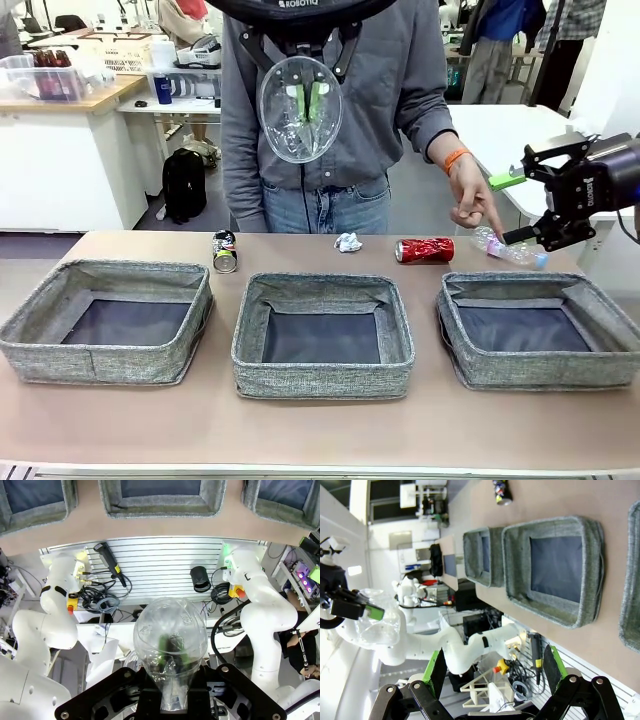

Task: Sort the waste into the appropriate baskets.
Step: Place the picked waste into the Fabric basket indicated by the person.

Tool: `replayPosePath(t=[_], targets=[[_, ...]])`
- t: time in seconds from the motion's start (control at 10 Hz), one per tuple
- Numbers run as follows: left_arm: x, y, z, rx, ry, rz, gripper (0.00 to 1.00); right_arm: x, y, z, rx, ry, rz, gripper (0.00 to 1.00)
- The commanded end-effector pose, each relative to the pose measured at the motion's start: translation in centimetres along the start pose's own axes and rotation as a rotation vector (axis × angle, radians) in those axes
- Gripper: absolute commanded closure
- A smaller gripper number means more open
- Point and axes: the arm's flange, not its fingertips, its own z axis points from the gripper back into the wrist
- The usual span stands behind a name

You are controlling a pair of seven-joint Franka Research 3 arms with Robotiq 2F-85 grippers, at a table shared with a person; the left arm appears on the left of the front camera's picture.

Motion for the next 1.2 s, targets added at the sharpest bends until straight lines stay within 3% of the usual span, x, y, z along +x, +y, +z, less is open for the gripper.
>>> replayPosePath(t=[0.0,0.2,0.4,0.6,0.7,0.8,1.0,1.1], targets=[[-0.2,-0.7,-2.0,-0.036,-0.056,-0.016,0.97,-0.6,-1.0,2.2,-0.021,0.013,0.011,0.0],[0.3,-1.8,-7.2,-0.109,-0.095,-0.068,0.97,-1.4,-4.4,8.4,-0.042,-0.061,-0.003,0.0],[2.9,-6.1,-12.8,-0.165,-0.174,-0.112,0.97,-3.6,-8.1,16.4,-0.01,-0.217,-0.074,0.0],[6.3,-11.5,-15.9,-0.14,-0.202,-0.227,0.97,-7.1,-10.3,20.9,0.016,-0.32,-0.092,0.0],[8.6,-15.0,-17.4,-0.128,-0.237,-0.266,0.97,-9.7,-11.6,22.7,0.032,-0.348,-0.08,0.0],[10.4,-18.2,-18.7,-0.167,-0.191,-0.29,0.97,-11.9,-13.0,24.0,0.058,-0.341,-0.071,0.0],[11.3,-24.7,-20.5,-0.35,-0.231,-0.232,0.97,-14.8,-15.8,25.2,0.224,-0.367,-0.048,0.0],[11.7,-27.3,-21.4,-0.389,-0.283,-0.197,0.97,-12.4,-13.2,24.5,0.08,-0.373,-0.105,0.0]])
